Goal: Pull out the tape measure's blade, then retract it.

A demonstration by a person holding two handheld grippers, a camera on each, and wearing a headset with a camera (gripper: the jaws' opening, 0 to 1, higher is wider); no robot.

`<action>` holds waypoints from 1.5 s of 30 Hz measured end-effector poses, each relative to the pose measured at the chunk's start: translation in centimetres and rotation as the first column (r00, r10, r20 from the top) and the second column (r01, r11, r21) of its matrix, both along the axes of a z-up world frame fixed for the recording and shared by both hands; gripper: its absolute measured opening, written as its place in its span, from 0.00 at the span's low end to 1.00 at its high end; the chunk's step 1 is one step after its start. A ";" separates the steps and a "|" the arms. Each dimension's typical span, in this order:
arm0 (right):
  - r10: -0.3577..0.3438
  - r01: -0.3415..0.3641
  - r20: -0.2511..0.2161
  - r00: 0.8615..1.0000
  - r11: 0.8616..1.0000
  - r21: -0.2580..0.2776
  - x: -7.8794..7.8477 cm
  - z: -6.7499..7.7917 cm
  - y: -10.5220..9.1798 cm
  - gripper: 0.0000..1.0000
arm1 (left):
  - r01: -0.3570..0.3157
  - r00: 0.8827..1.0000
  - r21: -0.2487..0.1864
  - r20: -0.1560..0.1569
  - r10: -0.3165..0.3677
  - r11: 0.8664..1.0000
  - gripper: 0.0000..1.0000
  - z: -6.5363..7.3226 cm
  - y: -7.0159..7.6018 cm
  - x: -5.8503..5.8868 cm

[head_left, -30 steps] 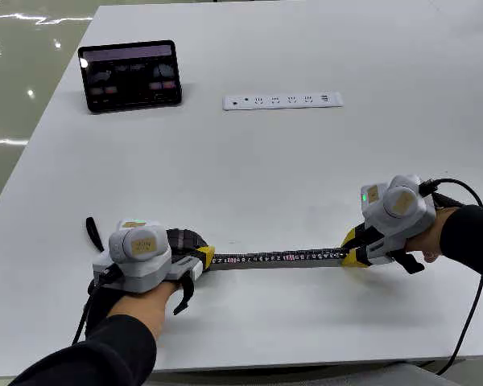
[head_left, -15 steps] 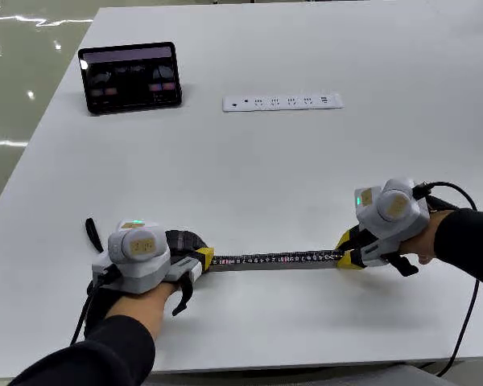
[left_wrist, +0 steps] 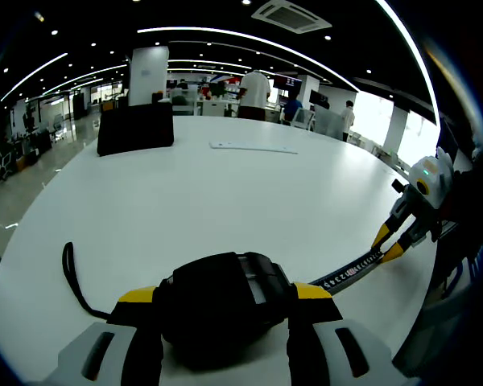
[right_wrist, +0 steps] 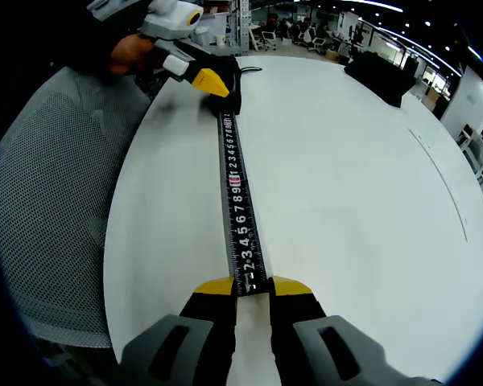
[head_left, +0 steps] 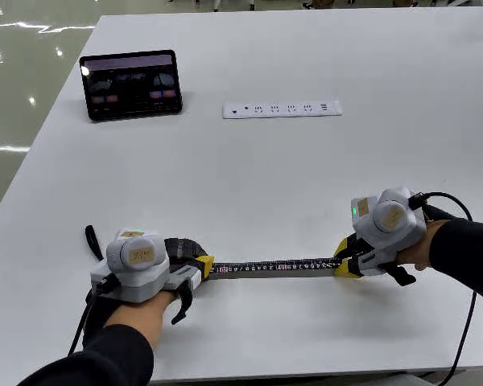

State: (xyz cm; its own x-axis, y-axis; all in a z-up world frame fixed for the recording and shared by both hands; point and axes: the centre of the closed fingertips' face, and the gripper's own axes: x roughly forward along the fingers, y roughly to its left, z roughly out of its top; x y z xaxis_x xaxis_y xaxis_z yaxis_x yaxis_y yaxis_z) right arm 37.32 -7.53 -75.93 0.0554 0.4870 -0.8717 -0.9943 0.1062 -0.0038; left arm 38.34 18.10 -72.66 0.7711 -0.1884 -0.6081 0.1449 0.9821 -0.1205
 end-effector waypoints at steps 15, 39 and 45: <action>0.000 0.000 0.000 1.000 1.000 0.012 0.0 -0.1 0.8 0.10 | 0.002 1.000 -0.002 -0.001 -0.002 1.000 0.58 0.0 0.0 0.0; 0.000 0.000 -0.009 1.000 0.999 0.034 -0.1 -0.1 2.1 0.10 | 0.003 1.000 -0.004 -0.006 -0.003 1.000 0.58 0.0 0.0 0.0; 0.000 0.001 -0.012 1.000 0.999 0.040 -0.2 -0.1 2.4 0.10 | 0.003 1.000 -0.005 -0.006 -0.003 1.000 0.58 0.0 0.0 0.0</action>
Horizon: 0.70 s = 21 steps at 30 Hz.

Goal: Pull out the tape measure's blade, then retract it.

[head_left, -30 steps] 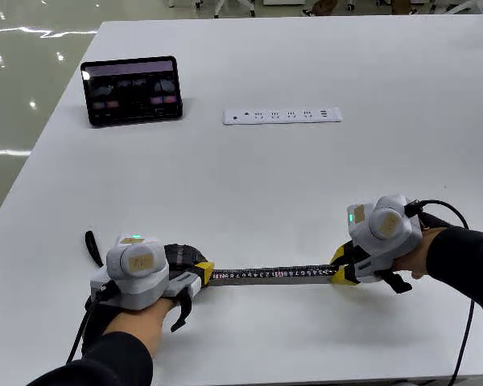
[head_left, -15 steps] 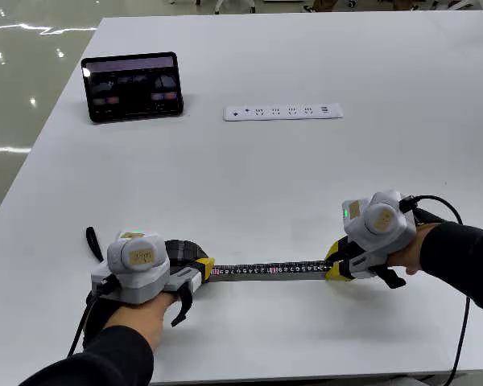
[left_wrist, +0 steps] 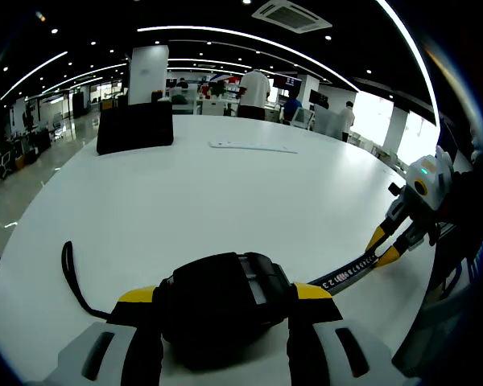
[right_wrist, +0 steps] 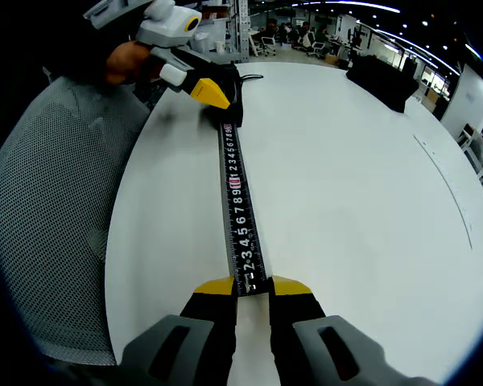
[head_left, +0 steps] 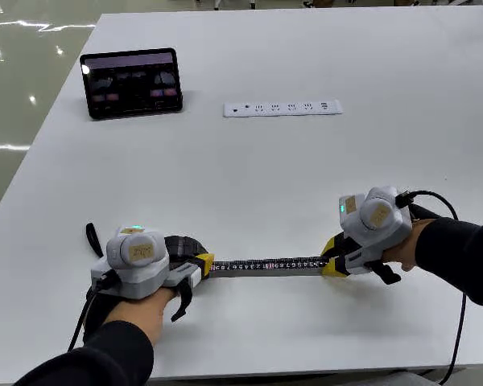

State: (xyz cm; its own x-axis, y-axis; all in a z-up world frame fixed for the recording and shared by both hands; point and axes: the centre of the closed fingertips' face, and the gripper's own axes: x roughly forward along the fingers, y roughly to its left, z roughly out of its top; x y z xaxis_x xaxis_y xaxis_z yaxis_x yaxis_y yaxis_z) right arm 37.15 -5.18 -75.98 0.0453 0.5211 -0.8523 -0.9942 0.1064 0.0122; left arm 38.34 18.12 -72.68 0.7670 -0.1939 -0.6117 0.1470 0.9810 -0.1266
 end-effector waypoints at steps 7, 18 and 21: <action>0.003 -0.003 -0.001 1.000 1.000 0.002 -0.1 0.0 0.2 0.10 | 0.000 1.000 -0.001 0.000 0.000 1.000 0.58 0.0 0.0 0.0; -0.001 0.001 -0.003 1.000 1.000 0.006 0.0 0.0 0.4 0.10 | 0.000 1.000 -0.001 0.000 0.000 1.000 0.58 0.0 0.0 0.0; -0.002 0.002 -0.005 1.000 1.000 0.007 0.0 0.0 0.5 0.10 | 0.000 1.000 -0.002 0.000 0.000 1.000 0.58 0.0 0.0 0.0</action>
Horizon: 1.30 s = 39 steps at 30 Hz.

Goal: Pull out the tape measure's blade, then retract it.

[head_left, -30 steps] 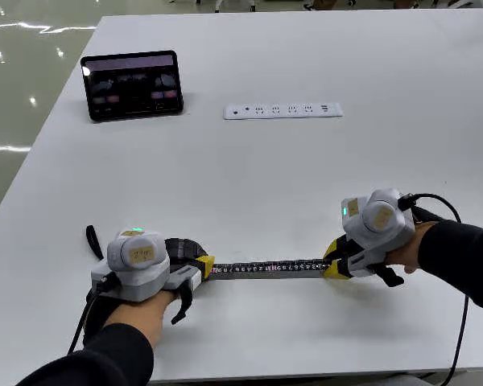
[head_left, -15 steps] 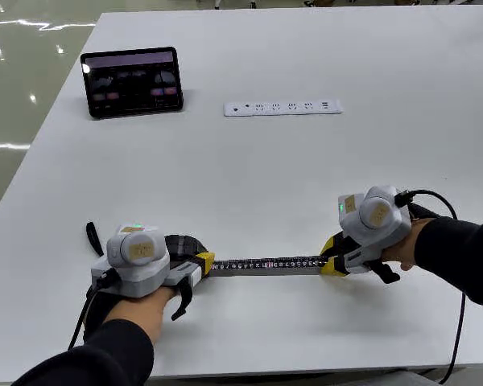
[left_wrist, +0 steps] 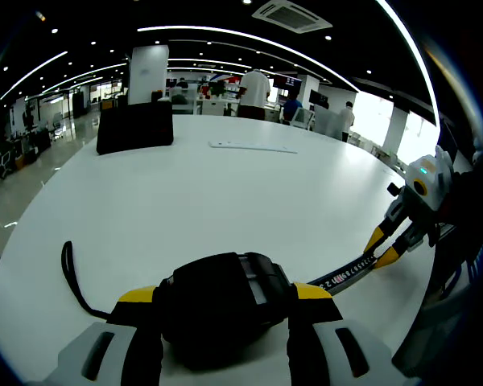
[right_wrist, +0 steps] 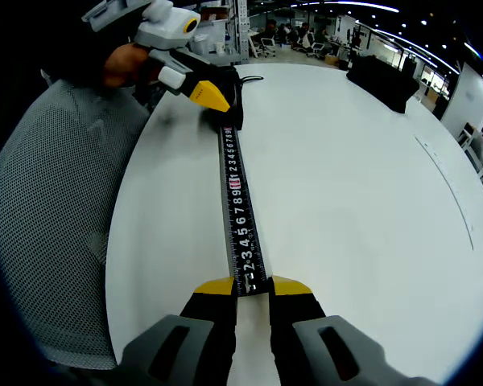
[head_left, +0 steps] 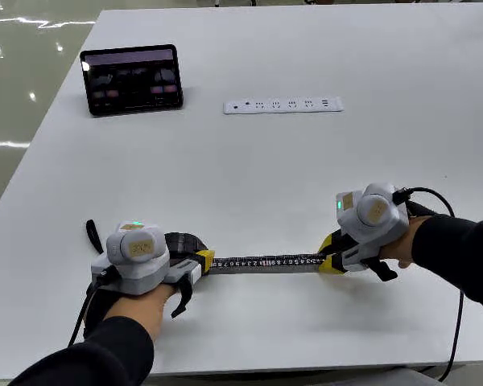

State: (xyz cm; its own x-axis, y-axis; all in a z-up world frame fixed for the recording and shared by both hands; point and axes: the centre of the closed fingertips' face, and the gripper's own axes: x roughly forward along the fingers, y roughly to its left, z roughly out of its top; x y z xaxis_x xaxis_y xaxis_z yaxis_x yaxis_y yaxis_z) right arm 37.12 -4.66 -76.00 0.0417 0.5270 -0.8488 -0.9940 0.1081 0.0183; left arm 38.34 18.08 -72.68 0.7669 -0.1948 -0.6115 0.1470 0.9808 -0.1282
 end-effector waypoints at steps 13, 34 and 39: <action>-0.003 0.003 -0.006 1.000 1.000 0.006 0.0 0.0 0.6 0.10 | 0.001 1.000 -0.001 0.000 -0.001 1.000 0.58 0.0 0.0 0.0; 0.001 -0.001 -0.007 1.000 1.000 0.013 0.1 0.0 1.5 0.10 | 0.000 1.000 -0.001 -0.002 0.000 1.000 0.58 0.0 0.0 0.0; 0.002 -0.002 -0.005 1.000 1.000 0.017 0.1 0.0 1.7 0.10 | 0.000 1.000 -0.001 -0.003 0.000 1.000 0.58 0.0 0.0 0.0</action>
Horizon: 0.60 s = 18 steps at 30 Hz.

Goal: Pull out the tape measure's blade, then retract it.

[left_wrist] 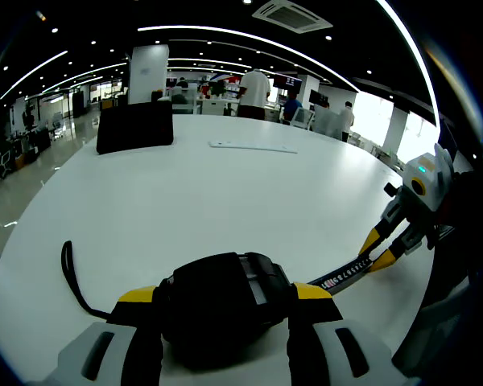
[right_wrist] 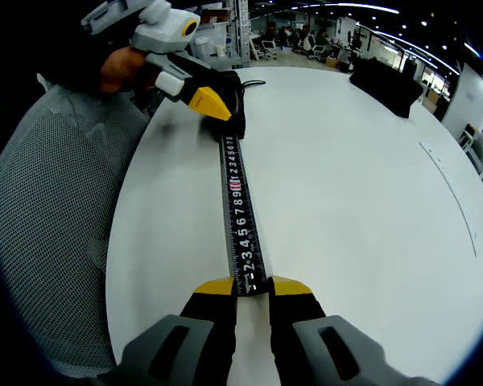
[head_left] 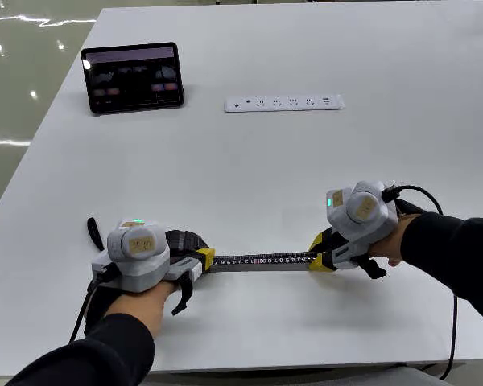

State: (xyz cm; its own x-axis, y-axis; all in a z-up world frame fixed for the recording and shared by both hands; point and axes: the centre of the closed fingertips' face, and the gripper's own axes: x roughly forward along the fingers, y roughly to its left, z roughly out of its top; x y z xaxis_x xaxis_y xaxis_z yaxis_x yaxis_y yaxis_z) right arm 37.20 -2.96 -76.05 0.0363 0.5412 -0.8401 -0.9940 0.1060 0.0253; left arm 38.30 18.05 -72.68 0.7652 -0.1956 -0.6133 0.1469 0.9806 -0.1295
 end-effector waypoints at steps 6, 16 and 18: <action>-0.001 0.001 0.001 1.000 1.000 0.004 0.0 0.0 0.3 0.10 | 0.000 1.000 0.000 0.000 0.000 1.000 0.58 0.0 0.0 0.0; -0.012 0.012 -0.001 1.000 1.000 0.010 0.0 -0.1 0.7 0.10 | 0.001 1.000 0.000 0.000 -0.001 1.000 0.58 0.0 0.1 0.0; -0.012 0.012 -0.001 1.000 1.000 0.011 0.1 -0.1 0.8 0.10 | 0.001 1.000 0.000 0.000 -0.001 1.000 0.58 0.0 0.1 0.0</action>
